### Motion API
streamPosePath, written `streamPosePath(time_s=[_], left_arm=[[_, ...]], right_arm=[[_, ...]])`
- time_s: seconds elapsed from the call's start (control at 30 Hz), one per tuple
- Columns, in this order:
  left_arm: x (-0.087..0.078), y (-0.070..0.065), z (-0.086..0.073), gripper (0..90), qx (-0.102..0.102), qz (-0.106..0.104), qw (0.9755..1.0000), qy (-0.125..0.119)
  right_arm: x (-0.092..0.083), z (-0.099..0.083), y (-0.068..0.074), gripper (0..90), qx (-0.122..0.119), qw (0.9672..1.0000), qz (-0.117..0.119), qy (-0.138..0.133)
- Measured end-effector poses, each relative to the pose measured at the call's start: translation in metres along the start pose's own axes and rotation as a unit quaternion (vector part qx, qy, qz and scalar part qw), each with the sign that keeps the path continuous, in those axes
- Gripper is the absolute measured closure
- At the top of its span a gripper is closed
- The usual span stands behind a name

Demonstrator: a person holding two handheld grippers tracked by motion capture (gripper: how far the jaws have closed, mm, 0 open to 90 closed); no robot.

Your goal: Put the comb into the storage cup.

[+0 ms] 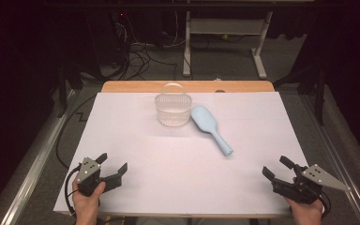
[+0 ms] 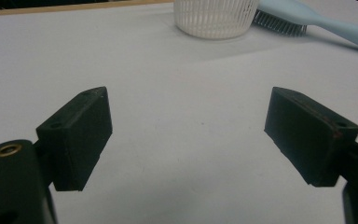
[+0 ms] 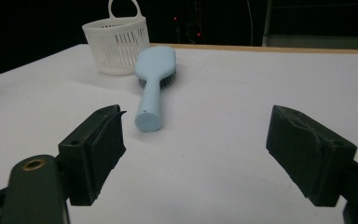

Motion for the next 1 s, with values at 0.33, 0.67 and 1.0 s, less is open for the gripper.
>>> streamPosePath(time_s=[0.33, 0.67, 1.0], left_arm=[[0.0013, -0.0005, -0.0005, 15.7, -0.001, -0.007, 1.0000, 0.002], [0.0026, -0.0018, -0.0002, 15.7, 0.002, -0.006, 1.0000, 0.003], [0.0024, -0.0013, 0.0001, 15.7, 0.002, -0.006, 1.0000, 0.002]], right_arm=[[0.0008, 0.0009, -0.0007, 19.1, 0.002, 1.0000, -0.004, -0.002], [-0.0002, 0.0018, -0.0018, 19.1, 0.009, 0.9999, -0.005, -0.007], [-0.0008, 0.0032, -0.0016, 19.1, 0.010, 0.9999, -0.006, -0.011]])
Point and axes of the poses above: each handheld gripper's, and its own axes: x roughly forward along the jaws, z roughly out of its top, y roughly to its left, the point moved 9 cm from there along x, roughly forward along the jaws, and after that the axes turned 6 degrees about x, right-handed, at the moved point
